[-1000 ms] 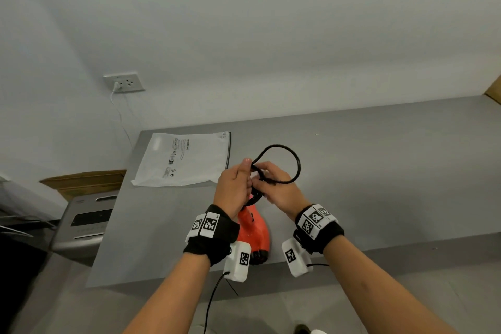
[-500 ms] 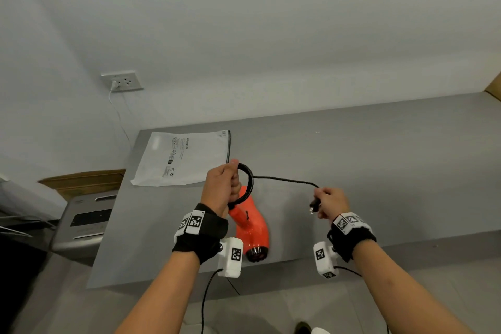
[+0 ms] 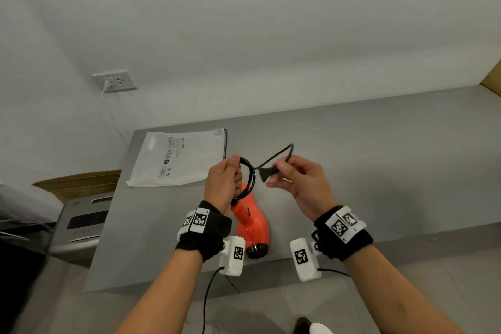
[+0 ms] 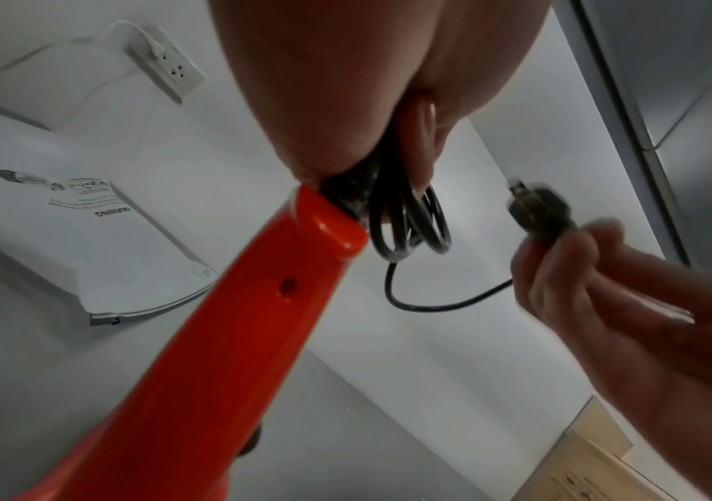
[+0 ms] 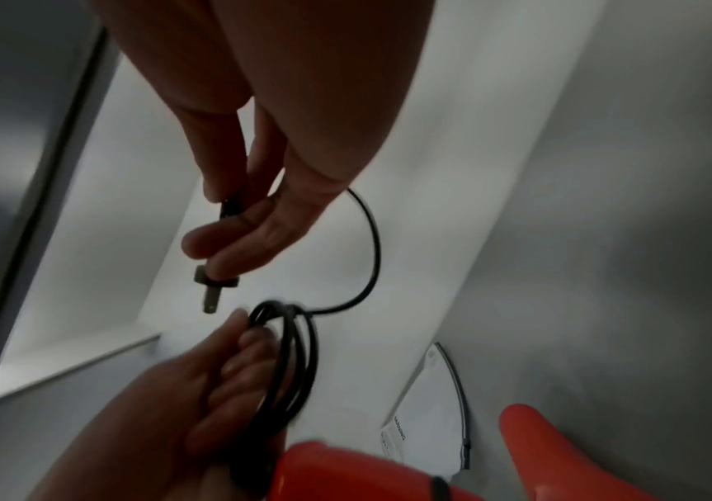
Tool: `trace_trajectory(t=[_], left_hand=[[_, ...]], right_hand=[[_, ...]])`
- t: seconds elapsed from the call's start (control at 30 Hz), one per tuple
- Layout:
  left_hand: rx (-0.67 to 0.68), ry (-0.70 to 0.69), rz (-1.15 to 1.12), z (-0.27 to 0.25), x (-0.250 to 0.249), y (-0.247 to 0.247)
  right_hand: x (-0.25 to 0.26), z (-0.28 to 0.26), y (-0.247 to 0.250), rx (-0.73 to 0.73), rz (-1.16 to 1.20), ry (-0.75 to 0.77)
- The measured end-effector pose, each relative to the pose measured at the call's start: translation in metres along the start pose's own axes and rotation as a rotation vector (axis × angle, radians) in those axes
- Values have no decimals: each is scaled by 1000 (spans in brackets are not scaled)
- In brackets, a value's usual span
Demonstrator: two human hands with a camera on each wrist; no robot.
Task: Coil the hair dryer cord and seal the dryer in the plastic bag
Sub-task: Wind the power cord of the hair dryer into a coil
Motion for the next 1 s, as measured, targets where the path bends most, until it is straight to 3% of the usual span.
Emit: trace_trajectory(t=[0.3,0.37,0.47,0.57,0.73,1.0], left_hand=[[4,-180,290,2,-2,-8],[28,-180,266,0,-1,-11],[8,-105,126,-2,0,-12],[-14,-81,56,-4,-2,-13],[15,-45,-16,-5,-1,-12],[21,-21,-67,-6,-4,-12]], right_hand=[[-16,-3,-29,-61,-746,466],[-22,-1,-29,-103,-859,501],[-39,3,-23,-199,-677,224],[-58,1,-21,-103,-315,-41],[-65,-7,-20,67,-146,-85],[-71,-7,-16,50,-446,-42]])
Point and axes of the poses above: each hand's wrist, its own z-axis towards the middle knuckle, its own y-axis out of the back of the hand, x = y × z, the point moved 5 cm from there along z, towards the middle knuckle, and after that the axes turned 5 degrees about -x, right-handed, at the moved point
